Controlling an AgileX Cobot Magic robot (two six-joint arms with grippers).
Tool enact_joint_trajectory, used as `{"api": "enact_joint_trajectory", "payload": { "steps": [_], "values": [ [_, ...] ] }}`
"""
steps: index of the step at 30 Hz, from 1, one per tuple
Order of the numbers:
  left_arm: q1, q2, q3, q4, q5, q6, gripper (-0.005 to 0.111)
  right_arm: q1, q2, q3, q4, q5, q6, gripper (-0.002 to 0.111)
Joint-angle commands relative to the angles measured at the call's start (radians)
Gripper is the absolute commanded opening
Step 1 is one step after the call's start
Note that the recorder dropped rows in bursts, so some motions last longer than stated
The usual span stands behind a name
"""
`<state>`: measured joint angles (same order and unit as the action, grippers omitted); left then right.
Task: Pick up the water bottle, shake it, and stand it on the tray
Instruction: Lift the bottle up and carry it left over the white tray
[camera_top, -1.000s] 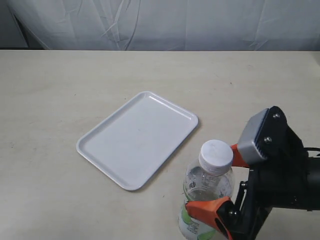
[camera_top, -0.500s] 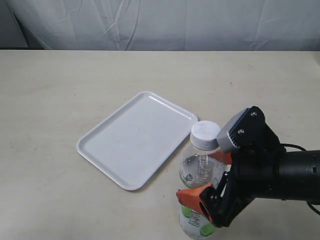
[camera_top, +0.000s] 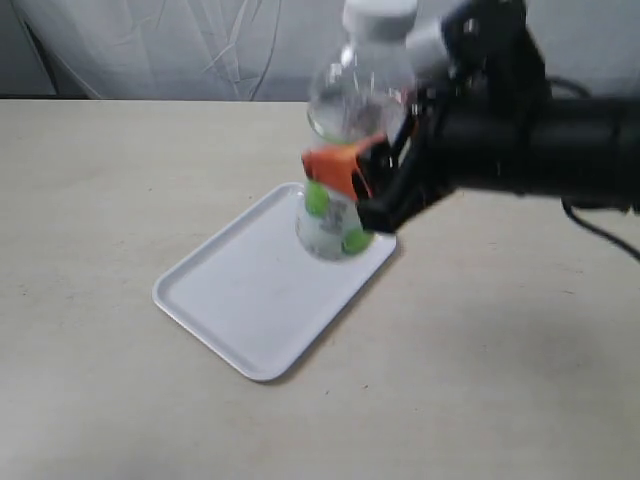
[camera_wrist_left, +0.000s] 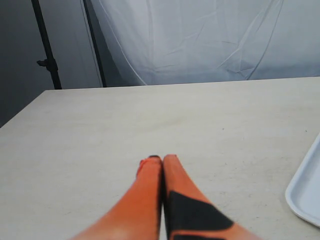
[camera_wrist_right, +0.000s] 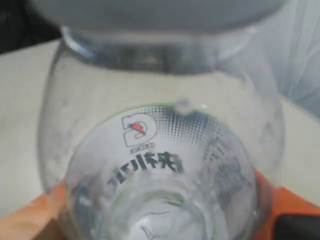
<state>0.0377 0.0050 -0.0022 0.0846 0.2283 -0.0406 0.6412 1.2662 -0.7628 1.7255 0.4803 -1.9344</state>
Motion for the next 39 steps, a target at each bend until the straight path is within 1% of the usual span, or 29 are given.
{"api": "enact_joint_trajectory", "payload": {
  "steps": [1, 5, 7, 9, 14, 16, 19, 23, 26, 29, 34, 37, 39],
  "values": [
    [0.000, -0.005, 0.002, -0.001, -0.003, -0.004, 0.000, 0.001, 0.003, -0.173, 0.019, 0.028, 0.019, -0.001],
    [0.000, -0.005, 0.002, -0.001, -0.003, -0.004, 0.000, 0.070, 0.140, -0.139, 0.014, 0.013, 0.140, -0.001],
    [0.000, -0.005, 0.002, -0.001, -0.003, -0.004, 0.000, 0.116, 0.239, -0.111, -0.008, -0.007, 0.159, -0.001],
    [0.000, -0.005, 0.002, -0.001, -0.003, -0.004, 0.000, 0.143, 0.267, -0.124, -0.007, 0.018, 0.159, -0.001],
    [0.000, -0.005, 0.002, -0.001, -0.003, -0.004, 0.000, 0.182, 0.142, -0.271, -0.027, -0.047, 0.153, -0.001],
    [0.000, -0.005, 0.002, -0.001, -0.003, -0.004, 0.000, 0.190, 0.097, -0.300, -0.050, -0.062, 0.153, -0.001],
    [0.000, -0.005, 0.002, -0.001, -0.003, -0.004, 0.000, 0.198, 0.092, -0.269, -0.061, -0.068, 0.155, -0.001],
    [0.000, -0.005, 0.002, -0.001, -0.003, -0.004, 0.000, 0.198, 0.210, -0.153, -0.059, -0.094, 0.165, -0.001],
    [0.000, -0.005, 0.002, -0.001, -0.003, -0.004, 0.000, 0.198, 0.249, -0.123, -0.057, -0.105, 0.165, -0.001],
    [0.000, -0.005, 0.002, -0.001, -0.003, -0.004, 0.000, 0.198, 0.177, -0.158, -0.045, -0.067, 0.165, -0.001],
    [0.000, -0.005, 0.002, -0.001, -0.003, -0.004, 0.000, 0.198, -0.014, -0.249, -0.045, -0.075, 0.165, -0.001],
    [0.000, -0.005, 0.002, -0.001, -0.003, -0.004, 0.000, 0.198, -0.051, -0.235, -0.080, -0.119, 0.163, -0.001],
    [0.000, -0.005, 0.002, -0.001, -0.003, -0.004, 0.000, 0.198, -0.034, -0.190, -0.080, -0.154, 0.163, -0.001]
  ]
}}
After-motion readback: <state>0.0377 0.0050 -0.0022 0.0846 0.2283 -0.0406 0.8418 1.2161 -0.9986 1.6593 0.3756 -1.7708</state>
